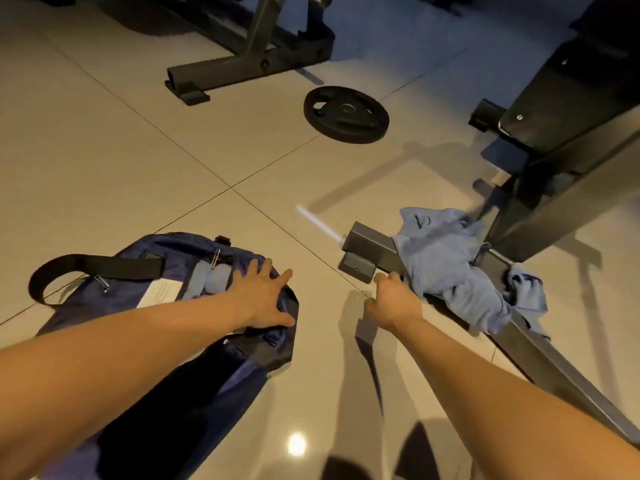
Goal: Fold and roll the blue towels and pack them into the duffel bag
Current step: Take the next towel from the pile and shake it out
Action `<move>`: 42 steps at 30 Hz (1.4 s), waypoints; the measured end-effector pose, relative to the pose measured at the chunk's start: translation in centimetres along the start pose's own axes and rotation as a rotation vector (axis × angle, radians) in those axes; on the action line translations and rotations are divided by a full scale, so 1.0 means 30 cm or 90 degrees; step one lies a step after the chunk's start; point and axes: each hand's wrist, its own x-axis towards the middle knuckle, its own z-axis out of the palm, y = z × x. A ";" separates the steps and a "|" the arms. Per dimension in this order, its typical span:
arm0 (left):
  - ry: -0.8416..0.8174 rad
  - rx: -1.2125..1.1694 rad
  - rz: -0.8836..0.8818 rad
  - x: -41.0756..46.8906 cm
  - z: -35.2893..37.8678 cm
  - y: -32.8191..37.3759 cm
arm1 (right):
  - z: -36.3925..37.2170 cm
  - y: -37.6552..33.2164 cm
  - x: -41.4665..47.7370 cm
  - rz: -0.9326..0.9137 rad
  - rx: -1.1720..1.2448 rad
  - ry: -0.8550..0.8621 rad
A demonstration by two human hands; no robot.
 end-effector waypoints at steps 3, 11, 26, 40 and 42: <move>-0.029 0.034 -0.053 0.044 0.083 0.037 | -0.053 0.183 0.083 0.052 0.040 0.134; 0.052 0.089 -0.059 0.122 0.193 0.045 | -0.038 0.322 0.278 0.139 0.014 0.121; -0.046 -0.157 -0.081 0.046 -0.228 0.165 | -0.520 0.393 0.180 -0.059 0.007 0.161; 0.419 -0.549 0.200 -0.560 -0.993 0.586 | -1.278 0.171 -0.355 -0.381 0.624 -0.051; 0.445 -0.548 0.209 -0.640 -1.008 0.575 | -1.294 0.129 -0.434 -0.396 0.708 -0.071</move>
